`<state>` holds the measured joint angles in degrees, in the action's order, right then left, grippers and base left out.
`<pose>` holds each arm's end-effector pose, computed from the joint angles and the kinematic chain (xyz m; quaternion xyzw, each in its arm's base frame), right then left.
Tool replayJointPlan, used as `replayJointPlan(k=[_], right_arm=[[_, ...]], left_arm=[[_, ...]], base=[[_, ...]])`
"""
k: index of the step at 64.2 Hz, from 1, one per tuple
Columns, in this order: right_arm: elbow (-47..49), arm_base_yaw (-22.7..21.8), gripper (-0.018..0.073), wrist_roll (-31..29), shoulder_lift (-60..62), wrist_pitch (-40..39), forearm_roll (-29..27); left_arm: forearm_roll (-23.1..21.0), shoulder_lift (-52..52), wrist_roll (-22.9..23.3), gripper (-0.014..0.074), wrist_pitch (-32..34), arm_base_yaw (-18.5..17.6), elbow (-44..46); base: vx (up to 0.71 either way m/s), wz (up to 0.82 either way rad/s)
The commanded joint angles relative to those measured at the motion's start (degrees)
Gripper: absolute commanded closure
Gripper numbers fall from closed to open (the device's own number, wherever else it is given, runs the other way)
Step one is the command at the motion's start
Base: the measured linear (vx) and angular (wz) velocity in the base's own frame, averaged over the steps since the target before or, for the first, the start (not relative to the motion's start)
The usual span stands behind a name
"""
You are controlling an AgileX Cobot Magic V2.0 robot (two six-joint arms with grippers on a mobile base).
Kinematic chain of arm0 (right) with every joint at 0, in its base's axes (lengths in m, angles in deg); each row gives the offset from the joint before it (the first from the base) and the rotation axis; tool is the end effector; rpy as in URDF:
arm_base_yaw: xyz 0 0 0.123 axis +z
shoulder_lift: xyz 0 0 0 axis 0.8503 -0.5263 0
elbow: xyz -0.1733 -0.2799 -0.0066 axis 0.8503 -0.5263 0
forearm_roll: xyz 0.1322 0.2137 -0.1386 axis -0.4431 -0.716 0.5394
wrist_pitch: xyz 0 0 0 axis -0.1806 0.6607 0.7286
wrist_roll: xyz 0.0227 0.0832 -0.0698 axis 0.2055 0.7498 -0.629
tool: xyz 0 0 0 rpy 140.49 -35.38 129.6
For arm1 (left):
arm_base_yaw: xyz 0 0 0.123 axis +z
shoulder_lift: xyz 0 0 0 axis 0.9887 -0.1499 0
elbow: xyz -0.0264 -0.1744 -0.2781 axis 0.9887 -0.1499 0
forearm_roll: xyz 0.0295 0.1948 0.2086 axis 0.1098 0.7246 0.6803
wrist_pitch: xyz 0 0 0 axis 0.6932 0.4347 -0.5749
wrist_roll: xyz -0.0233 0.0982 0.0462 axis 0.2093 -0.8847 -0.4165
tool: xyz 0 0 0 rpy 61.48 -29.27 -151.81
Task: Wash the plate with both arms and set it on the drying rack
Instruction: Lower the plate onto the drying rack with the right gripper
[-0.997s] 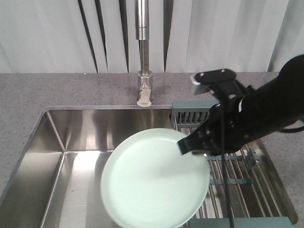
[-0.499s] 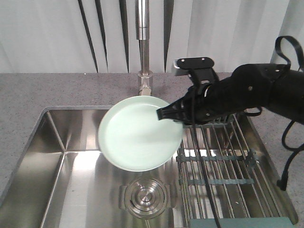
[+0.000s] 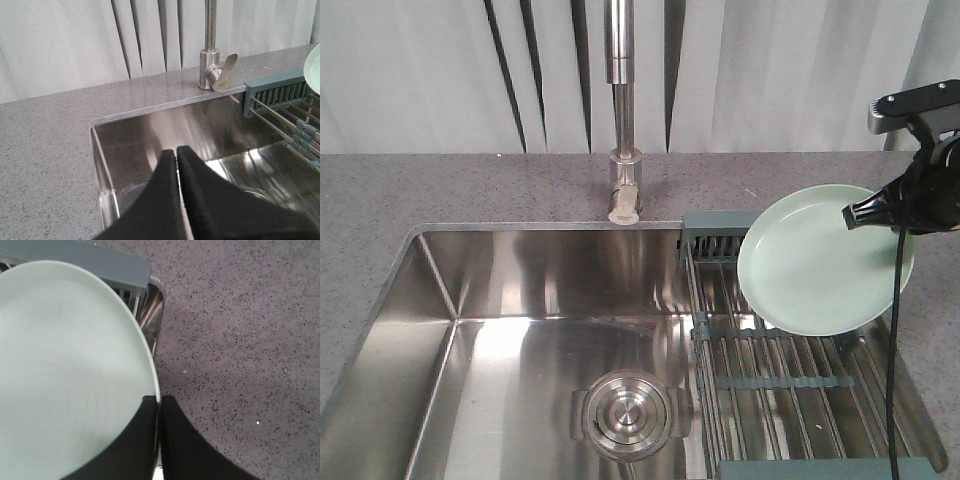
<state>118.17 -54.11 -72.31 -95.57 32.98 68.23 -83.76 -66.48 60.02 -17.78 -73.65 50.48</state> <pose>0.3698 0.0149 0.3269 -0.0978 0.9536 -0.0642 0.2773 0.0279 -0.0371 0.2987 0.0574 0.7696 -0.1088 0.6265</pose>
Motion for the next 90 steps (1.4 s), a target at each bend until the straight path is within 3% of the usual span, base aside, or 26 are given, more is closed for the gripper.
replayJointPlan(k=[1,23,41,50,62,70,80,90], right_arm=[[1.84,0.12,0.0561,-0.88,-0.59,-4.02,1.23],[3.23,3.77,0.0561,-4.76,-9.77,-8.18,2.58],[3.23,3.64,0.0517,-4.00,-12.39,-9.37,3.93],[3.23,3.64,0.0405,-3.99,-12.39,-9.67,4.01],[3.23,3.64,0.0152,-3.54,-12.39,-9.43,7.00],[3.23,3.64,0.0046,-1.68,-11.39,-8.98,8.41],[3.23,3.82,0.0077,-1.55,-6.06,-9.37,7.58],[3.23,3.82,0.0253,-7.58,3.59,-7.61,-0.72]], left_arm=[[-1.82,-1.14,0.49,0.0603,3.86,-0.08,1.16],[-1.82,-1.14,0.49,0.0603,3.86,-0.08,1.16],[-1.82,-1.14,0.49,0.0603,3.86,-0.08,1.16],[-1.82,-1.14,0.49,0.0603,3.86,-0.08,1.16],[-1.82,-1.14,0.49,0.0603,3.86,-0.08,1.16],[-1.82,-1.14,0.49,0.0603,3.86,-0.08,1.16],[-1.88,-1.14,0.49,0.0603,4.25,-0.08,1.16],[-3.41,-1.14,0.49,0.0603,7.21,-0.08,1.16]], base=[[0.00,0.00],[0.00,0.00],[0.00,0.00],[0.00,0.00],[0.00,0.00],[0.00,0.00],[0.00,0.00],[0.00,0.00]])
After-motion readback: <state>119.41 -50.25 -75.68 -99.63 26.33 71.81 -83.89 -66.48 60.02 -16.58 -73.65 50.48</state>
